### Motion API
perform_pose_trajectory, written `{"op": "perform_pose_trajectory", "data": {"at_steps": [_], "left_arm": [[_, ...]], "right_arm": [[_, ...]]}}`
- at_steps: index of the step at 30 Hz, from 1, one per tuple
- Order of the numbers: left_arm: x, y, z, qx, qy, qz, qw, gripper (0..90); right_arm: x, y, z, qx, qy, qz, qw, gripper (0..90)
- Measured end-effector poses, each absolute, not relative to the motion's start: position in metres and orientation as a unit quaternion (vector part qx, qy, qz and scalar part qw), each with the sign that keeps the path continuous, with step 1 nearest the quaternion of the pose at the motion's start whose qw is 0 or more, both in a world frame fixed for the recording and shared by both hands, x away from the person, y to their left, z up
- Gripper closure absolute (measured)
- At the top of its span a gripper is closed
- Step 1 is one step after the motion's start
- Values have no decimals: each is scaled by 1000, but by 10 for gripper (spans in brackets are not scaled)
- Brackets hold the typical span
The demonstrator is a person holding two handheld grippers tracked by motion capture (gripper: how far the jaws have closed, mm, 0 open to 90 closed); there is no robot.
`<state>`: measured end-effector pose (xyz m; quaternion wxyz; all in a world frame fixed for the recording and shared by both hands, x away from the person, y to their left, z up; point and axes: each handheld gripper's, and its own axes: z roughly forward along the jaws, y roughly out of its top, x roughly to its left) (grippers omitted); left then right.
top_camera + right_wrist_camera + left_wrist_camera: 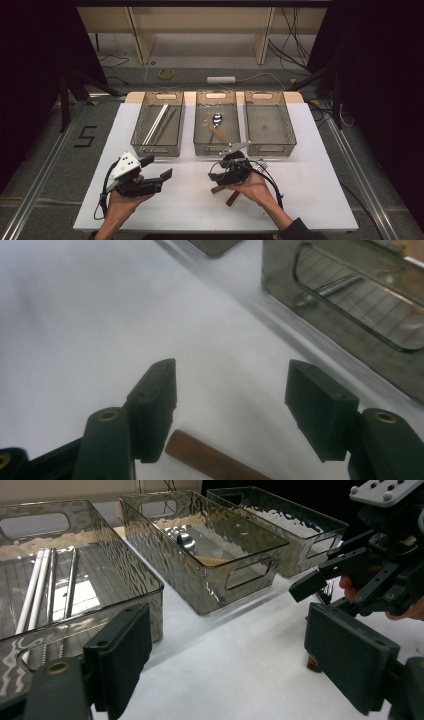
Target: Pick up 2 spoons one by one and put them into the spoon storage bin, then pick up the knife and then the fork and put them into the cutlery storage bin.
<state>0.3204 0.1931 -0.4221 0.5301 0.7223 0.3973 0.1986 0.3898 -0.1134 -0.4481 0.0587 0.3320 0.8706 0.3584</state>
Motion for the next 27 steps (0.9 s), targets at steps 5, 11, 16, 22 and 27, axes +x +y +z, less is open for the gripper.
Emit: {"op": "perform_pose_trajectory", "data": {"at_steps": [5, 11, 16, 22, 27], "left_arm": [[320, 193, -422, 723, 396, 199, 530, 187], [320, 193, -422, 723, 396, 198, 531, 188], [320, 193, -422, 724, 395, 198, 530, 188], [321, 192, -422, 724, 396, 197, 529, 188], [320, 192, -422, 725, 395, 198, 529, 188]], "right_arm": [[389, -112, -452, 328, 875, 352, 54, 421], [389, -112, -458, 320, 883, 341, 46, 594], [387, -109, -464, 310, 893, 323, 49, 736], [387, -106, -471, 300, 906, 296, 45, 848], [386, -103, -474, 297, 912, 281, 36, 891]]}}
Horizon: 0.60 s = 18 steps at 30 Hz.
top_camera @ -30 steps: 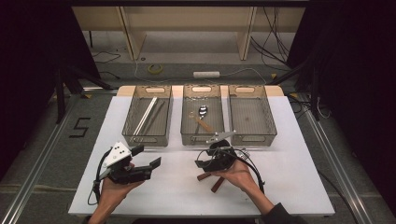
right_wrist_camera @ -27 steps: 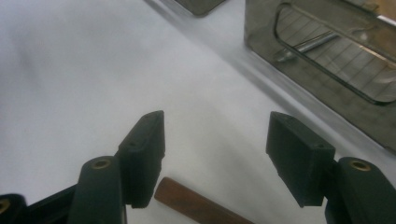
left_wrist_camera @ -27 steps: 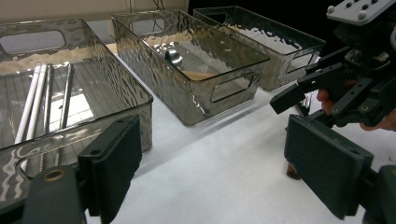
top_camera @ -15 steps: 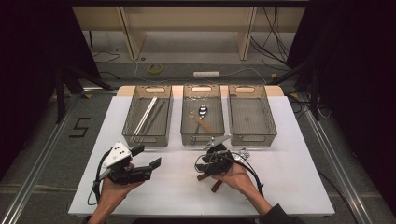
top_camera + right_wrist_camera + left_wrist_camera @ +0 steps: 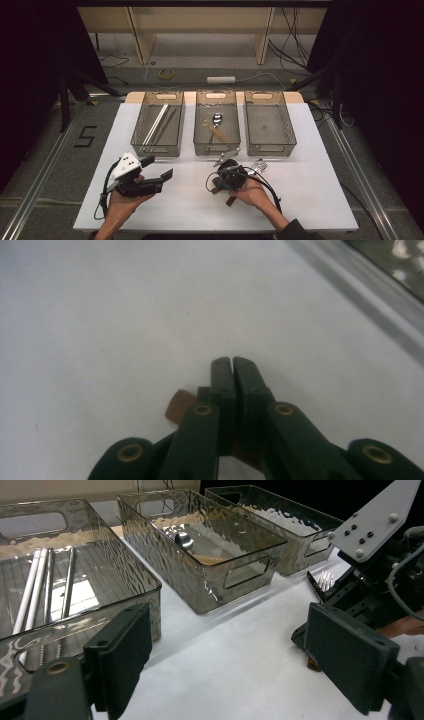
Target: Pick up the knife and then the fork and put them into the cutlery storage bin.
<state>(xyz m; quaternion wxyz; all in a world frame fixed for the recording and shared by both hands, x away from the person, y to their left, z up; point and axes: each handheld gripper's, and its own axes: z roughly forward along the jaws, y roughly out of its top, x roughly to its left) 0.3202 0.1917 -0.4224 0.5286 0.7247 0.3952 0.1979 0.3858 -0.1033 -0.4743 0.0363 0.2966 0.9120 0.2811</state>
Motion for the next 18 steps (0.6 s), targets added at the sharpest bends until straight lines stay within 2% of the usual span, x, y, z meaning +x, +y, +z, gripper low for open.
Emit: {"op": "perform_pose_trajectory", "data": {"at_steps": [9, 18], "left_arm": [[320, 192, -422, 725, 394, 198, 530, 188], [320, 193, -422, 726, 392, 197, 530, 188]], "right_arm": [[384, -104, -474, 297, 916, 269, 15, 900], [368, -119, -473, 294, 920, 260, -6, 900]]}}
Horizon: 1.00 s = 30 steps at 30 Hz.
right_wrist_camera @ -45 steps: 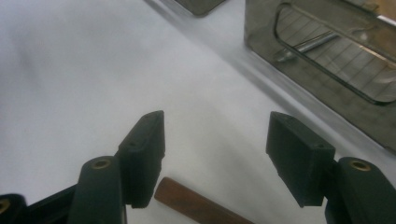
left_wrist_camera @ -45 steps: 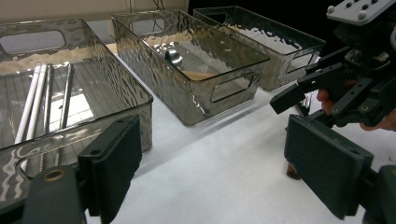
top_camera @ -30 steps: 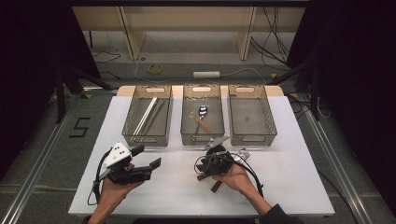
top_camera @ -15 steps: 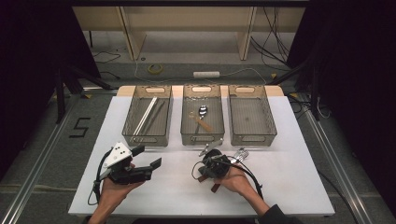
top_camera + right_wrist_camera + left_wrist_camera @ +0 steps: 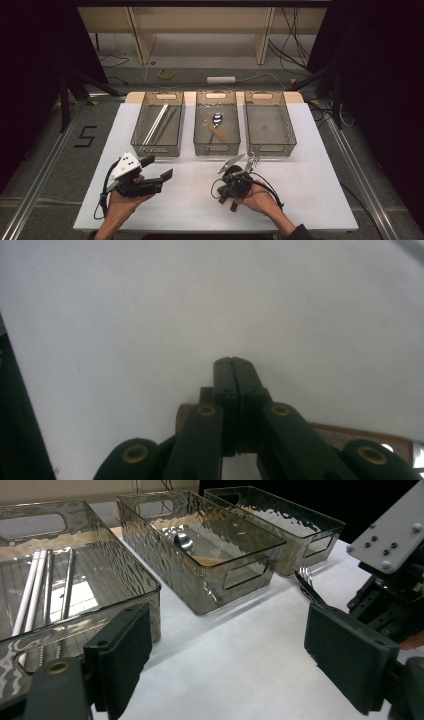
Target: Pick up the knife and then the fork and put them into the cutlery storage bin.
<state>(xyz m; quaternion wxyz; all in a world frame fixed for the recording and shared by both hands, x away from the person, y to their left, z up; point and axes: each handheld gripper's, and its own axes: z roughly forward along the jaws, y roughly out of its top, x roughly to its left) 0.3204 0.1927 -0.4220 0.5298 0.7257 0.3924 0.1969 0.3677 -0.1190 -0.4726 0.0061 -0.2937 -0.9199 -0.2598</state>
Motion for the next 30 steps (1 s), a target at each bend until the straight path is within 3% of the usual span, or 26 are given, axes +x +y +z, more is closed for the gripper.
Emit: {"op": "perform_pose_trajectory", "data": {"at_steps": [30], "left_arm": [[319, 193, -422, 724, 393, 199, 530, 189]], "right_arm": [[354, -185, -461, -279, -944, -178, 14, 900]]}}
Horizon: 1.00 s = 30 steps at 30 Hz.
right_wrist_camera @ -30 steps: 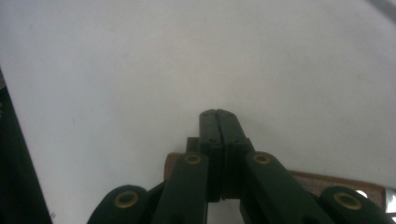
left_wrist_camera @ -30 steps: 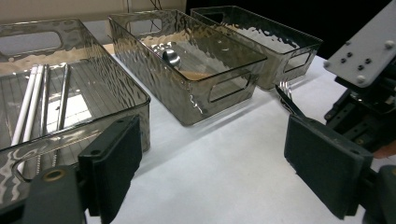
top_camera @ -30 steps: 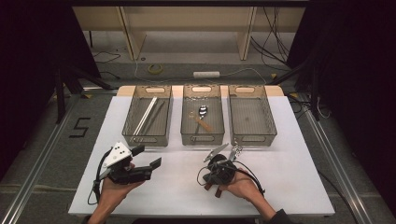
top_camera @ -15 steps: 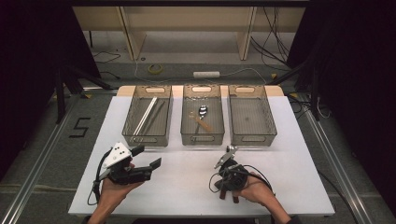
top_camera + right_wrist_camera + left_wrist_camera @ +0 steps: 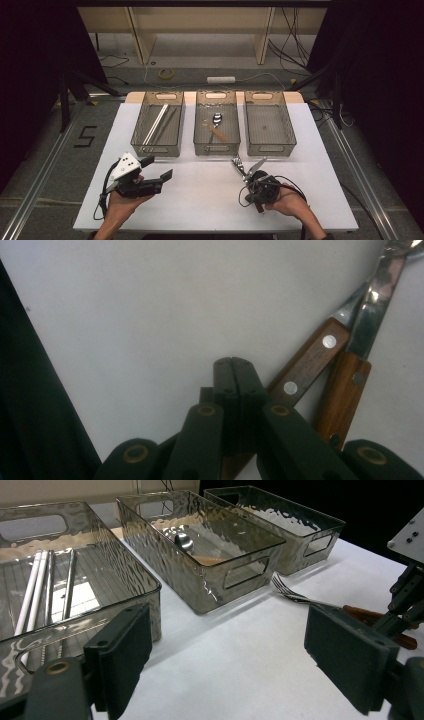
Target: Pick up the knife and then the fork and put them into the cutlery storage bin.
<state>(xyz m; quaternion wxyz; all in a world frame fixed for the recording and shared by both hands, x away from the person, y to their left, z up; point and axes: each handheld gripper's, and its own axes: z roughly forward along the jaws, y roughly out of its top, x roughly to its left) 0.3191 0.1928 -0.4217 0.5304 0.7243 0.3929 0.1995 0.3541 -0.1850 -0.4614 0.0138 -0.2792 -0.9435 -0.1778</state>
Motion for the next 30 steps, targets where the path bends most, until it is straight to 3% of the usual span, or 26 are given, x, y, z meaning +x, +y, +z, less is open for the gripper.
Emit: {"op": "perform_pose_trajectory", "data": {"at_steps": [22, 27, 30], "left_arm": [[320, 192, -422, 726, 391, 198, 530, 188], [319, 192, -422, 724, 390, 196, 534, 187], [319, 192, -422, 725, 390, 196, 533, 186]], "right_arm": [[363, -208, -458, -288, -945, -155, -1, 900], [361, -208, -450, -279, -945, -170, 4, 790], [360, -211, -438, -283, -940, -192, -2, 679]]}}
